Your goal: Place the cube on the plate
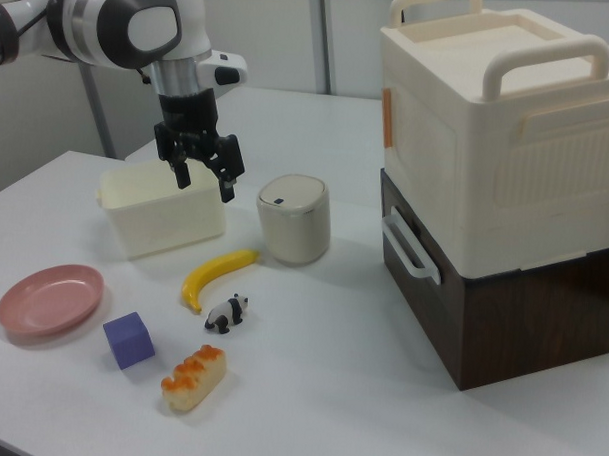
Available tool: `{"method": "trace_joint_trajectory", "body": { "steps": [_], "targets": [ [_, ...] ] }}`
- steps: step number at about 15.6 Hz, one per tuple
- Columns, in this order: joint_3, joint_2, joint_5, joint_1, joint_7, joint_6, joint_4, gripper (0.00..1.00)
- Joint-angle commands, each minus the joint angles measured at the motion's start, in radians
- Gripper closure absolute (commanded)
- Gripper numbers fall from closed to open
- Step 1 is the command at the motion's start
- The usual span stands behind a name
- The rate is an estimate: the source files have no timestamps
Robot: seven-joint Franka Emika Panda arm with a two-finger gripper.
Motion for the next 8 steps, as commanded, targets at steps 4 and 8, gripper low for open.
{"method": "trace_joint_trajectory", "body": {
  "steps": [4,8],
  "targets": [
    [-0.001,-0.001,-0.031,-0.006,-0.036,-0.010,0.005,0.00],
    [0.000,-0.001,-0.028,-0.004,-0.036,0.001,-0.001,0.00]
  ]
}}
